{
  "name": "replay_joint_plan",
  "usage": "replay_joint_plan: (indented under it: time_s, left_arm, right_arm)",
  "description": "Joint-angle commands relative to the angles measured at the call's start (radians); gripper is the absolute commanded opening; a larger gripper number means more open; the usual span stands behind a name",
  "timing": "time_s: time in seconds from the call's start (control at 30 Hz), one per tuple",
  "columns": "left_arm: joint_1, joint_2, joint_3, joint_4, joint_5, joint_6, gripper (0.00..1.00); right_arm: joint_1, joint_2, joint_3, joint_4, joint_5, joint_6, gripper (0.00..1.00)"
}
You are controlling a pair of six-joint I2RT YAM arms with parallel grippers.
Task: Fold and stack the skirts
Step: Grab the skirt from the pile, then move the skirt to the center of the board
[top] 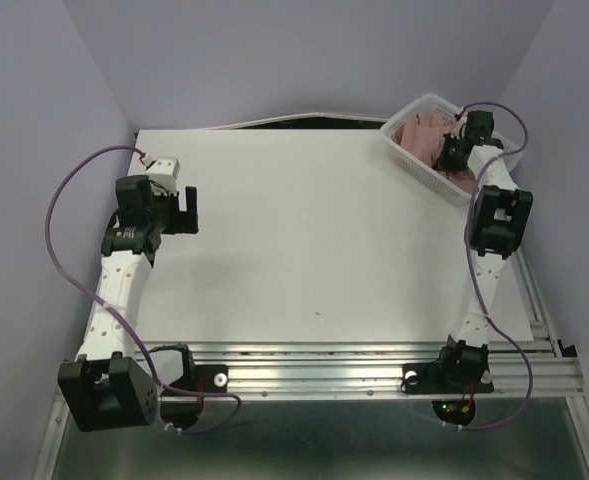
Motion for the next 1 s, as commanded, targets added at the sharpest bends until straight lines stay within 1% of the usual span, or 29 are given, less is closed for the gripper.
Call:
replay_joint_plan:
  time_s: [0.0,0.1,0.23,0.33,0.53,0.63,0.73,0.8,0.9,0.93,0.97]
  left_arm:
    - [-0.005,-0.019,0.031,0.009,0.001,-0.013,0.98]
    - [-0.005,-0.025,0.028,0.005,-0.001,-0.013,0.98]
    - [-0.005,-0.026,0.037,-0.01,0.005,0.008,0.98]
    - [-0.005,-0.016,0.051,-0.018,-0.007,0.021,0.98]
    - [-0.005,0.001,0.082,-0.018,-0.019,0.027,0.98]
    - [-0.005,0.012,0.1,-0.024,-0.001,0.028,0.98]
    - [-0.004,0.014,0.122,-0.032,0.039,0.034,0.98]
    - [-0.004,0.004,0.128,-0.026,0.08,0.047,0.98]
    - [-0.005,-0.022,0.142,-0.003,0.131,0.059,0.99]
    - [-0.004,-0.032,0.151,0.006,0.155,0.07,0.98]
    - [-0.005,-0.037,0.156,0.008,0.169,0.076,0.99]
  right_arm:
    - [0.004,-0.052,0.057,-0.002,0.019,0.023,0.01]
    - [-0.005,-0.096,0.08,0.024,-0.039,0.066,0.01]
    - [-0.03,-0.2,0.109,0.11,-0.149,0.168,0.01]
    - [-0.039,-0.266,0.113,0.171,-0.22,0.202,0.01]
    - [-0.039,-0.354,0.144,0.196,-0.28,0.204,0.01]
    - [-0.039,-0.42,0.144,0.225,-0.29,0.202,0.01]
    - [-0.039,-0.487,0.158,0.245,-0.335,0.218,0.01]
    - [-0.039,-0.526,0.155,0.269,-0.404,0.256,0.01]
    - [-0.039,-0.602,0.098,0.317,-0.536,0.328,0.01]
    - [-0.039,-0.636,0.075,0.322,-0.578,0.331,0.01]
    - [-0.008,-0.652,0.029,0.317,-0.644,0.316,0.01]
